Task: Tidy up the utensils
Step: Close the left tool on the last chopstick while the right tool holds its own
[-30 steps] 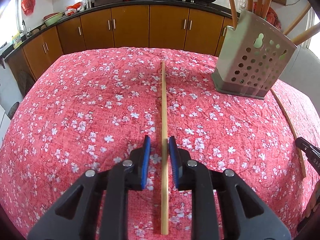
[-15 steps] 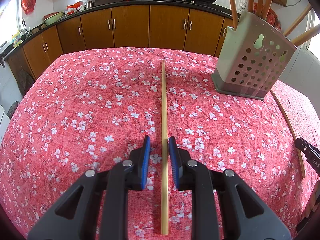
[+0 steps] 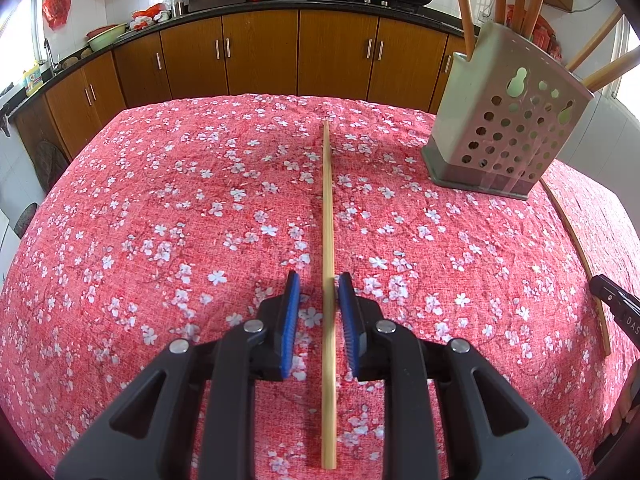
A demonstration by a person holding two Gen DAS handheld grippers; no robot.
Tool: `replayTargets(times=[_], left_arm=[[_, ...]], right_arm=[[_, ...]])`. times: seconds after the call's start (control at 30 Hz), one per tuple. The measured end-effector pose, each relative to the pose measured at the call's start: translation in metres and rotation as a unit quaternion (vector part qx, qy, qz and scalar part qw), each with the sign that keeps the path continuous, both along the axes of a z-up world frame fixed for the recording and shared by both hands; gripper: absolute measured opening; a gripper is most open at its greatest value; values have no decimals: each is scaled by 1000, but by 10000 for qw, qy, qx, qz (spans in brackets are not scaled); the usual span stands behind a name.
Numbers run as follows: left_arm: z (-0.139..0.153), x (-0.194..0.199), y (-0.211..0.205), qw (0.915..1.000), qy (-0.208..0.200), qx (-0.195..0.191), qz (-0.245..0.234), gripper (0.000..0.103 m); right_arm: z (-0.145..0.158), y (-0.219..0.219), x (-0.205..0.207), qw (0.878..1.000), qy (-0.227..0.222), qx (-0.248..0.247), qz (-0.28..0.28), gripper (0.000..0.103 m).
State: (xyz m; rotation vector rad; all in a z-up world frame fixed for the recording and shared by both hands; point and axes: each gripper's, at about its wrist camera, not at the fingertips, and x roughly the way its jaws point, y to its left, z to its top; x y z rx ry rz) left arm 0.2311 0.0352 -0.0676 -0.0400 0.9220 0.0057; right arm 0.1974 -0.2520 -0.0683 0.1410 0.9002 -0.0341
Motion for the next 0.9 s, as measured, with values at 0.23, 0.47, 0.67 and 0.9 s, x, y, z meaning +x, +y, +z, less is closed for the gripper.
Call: replayTargets(times=[0.23,0.47,0.67,0.9], left_arm=[[0,0,0,10000,1,-3,9,22],[0,0,-1,10000,3,-27,14,22],[1,0,-2,10000,13,16,-37,23],[2,-14,-6,9999,24,123,-86,20]], right_arm=[[0,0,0,10000,0,-3,-2,14],[0,0,0,10000,1,-4,-3,15],[0,4,-1,10000,11,-93,-2,15],[-1,9,-15,10000,-3,-22,20,10]])
